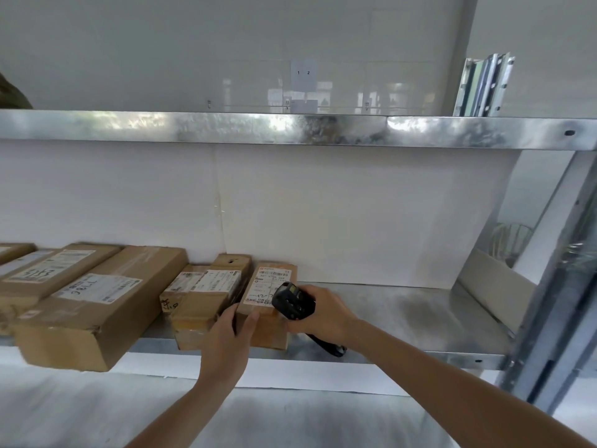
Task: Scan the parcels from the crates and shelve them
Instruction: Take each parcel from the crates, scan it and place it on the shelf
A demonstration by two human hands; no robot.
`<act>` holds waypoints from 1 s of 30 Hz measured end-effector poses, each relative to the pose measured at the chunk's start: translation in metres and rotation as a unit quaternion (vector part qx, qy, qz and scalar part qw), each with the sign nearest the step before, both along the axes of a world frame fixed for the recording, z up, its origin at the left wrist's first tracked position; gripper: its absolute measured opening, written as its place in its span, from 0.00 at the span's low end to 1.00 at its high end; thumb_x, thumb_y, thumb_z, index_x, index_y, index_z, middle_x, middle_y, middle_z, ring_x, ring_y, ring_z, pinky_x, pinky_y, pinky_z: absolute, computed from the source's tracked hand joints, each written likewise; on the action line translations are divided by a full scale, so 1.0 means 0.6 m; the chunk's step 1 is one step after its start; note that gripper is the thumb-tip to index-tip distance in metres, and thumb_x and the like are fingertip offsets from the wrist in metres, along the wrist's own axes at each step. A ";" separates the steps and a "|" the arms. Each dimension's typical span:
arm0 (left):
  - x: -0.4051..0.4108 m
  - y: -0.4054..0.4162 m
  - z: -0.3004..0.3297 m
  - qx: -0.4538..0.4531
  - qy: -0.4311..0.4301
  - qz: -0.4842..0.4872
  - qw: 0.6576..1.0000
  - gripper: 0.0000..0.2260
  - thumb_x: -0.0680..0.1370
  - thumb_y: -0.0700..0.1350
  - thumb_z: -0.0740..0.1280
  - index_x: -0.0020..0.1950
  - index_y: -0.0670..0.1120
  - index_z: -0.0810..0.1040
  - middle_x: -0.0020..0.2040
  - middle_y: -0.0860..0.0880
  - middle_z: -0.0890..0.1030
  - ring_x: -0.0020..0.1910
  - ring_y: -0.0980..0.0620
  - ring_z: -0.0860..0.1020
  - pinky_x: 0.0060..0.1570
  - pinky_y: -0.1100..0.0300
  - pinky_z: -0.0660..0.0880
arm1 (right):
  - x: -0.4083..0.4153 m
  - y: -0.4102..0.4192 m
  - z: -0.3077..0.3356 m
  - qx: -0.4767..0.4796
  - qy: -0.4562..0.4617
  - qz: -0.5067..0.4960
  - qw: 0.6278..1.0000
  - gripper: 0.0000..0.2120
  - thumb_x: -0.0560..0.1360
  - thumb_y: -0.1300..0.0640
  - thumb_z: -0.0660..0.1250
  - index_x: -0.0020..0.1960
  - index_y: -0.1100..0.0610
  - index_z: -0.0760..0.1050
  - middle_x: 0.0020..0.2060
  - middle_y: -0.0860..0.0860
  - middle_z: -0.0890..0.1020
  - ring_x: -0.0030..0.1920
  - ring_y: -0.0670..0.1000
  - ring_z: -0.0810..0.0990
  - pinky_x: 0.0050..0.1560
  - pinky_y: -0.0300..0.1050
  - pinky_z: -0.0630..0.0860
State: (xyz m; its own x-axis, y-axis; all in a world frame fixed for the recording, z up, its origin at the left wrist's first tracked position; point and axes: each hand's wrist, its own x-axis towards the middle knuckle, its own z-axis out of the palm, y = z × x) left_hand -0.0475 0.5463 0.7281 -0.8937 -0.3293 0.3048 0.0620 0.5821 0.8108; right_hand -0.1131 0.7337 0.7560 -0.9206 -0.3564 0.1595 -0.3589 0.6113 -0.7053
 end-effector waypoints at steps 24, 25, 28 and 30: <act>-0.005 0.008 0.032 -0.001 -0.045 0.013 0.999 0.20 0.82 0.53 0.65 0.71 0.46 0.71 0.63 0.45 0.80 0.62 0.44 0.77 0.62 0.48 0.74 | -0.007 0.013 0.014 0.012 0.005 -0.030 0.999 0.23 0.67 0.51 0.80 0.60 0.47 0.79 0.46 0.42 0.83 0.43 0.39 0.79 0.39 0.29 0.71; 0.002 0.011 0.038 -0.011 -0.042 0.003 0.999 0.21 0.82 0.51 0.65 0.73 0.47 0.69 0.66 0.48 0.78 0.63 0.47 0.76 0.62 0.52 0.73 | -0.001 0.017 0.019 0.014 0.007 -0.033 0.999 0.23 0.67 0.52 0.80 0.60 0.47 0.79 0.45 0.42 0.82 0.42 0.40 0.79 0.39 0.28 0.70; 0.021 0.017 0.053 -0.046 -0.024 -0.030 0.998 0.22 0.82 0.49 0.66 0.74 0.47 0.67 0.64 0.55 0.73 0.59 0.56 0.71 0.56 0.64 0.68 | 0.018 0.029 0.034 0.021 0.012 -0.038 0.999 0.25 0.67 0.52 0.80 0.62 0.47 0.78 0.46 0.41 0.82 0.44 0.41 0.79 0.41 0.30 0.71; 0.033 0.016 0.063 -0.059 -0.018 -0.040 0.997 0.22 0.82 0.50 0.66 0.75 0.47 0.66 0.63 0.57 0.72 0.63 0.54 0.73 0.55 0.66 0.67 | 0.031 0.035 0.044 0.025 0.013 -0.044 0.999 0.25 0.67 0.51 0.81 0.61 0.47 0.78 0.47 0.42 0.83 0.45 0.44 0.80 0.43 0.33 0.74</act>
State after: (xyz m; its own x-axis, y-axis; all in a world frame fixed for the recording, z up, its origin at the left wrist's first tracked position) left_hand -0.0275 0.5562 0.7660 -0.9268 -0.2211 0.3036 0.0830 0.6677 0.7398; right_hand -0.0942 0.7548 0.7825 -0.9445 -0.2828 0.1673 -0.3198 0.6747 -0.6652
